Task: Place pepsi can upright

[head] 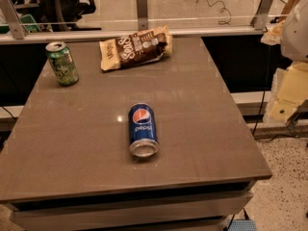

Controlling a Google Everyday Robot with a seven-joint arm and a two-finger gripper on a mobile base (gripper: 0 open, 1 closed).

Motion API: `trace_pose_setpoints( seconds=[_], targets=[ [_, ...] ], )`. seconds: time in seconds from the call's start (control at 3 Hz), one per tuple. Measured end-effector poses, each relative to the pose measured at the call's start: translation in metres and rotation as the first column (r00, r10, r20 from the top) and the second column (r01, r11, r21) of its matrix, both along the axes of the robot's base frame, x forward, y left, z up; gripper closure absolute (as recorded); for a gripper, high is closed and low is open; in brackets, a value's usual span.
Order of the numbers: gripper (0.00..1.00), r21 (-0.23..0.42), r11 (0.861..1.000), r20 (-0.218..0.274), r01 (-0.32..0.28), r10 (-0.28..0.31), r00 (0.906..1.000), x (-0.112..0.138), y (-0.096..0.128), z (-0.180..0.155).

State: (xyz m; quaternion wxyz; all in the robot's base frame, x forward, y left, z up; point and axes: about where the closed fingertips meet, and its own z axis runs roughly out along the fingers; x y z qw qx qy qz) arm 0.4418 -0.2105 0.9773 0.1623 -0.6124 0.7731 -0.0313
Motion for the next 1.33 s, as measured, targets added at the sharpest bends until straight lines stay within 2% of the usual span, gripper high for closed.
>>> trace_pose_setpoints(
  seconds=[0.33, 0.67, 1.0, 1.33],
  targets=[
    [0.0, 0.007, 0.999, 0.004, -0.041, 0.041, 0.9992, 0.003, 0.007, -0.003],
    [0.0, 0.046, 0.964, 0.046, -0.261, 0.259, 0.9647, 0.015, 0.054, -0.021],
    [0.0, 0.049, 0.882, 0.109, -0.468, 0.461, 0.8807, 0.021, 0.097, -0.036],
    [0.0, 0.027, 0.757, 0.153, -0.653, 0.643, 0.7505, 0.015, 0.135, -0.045]
  ],
)
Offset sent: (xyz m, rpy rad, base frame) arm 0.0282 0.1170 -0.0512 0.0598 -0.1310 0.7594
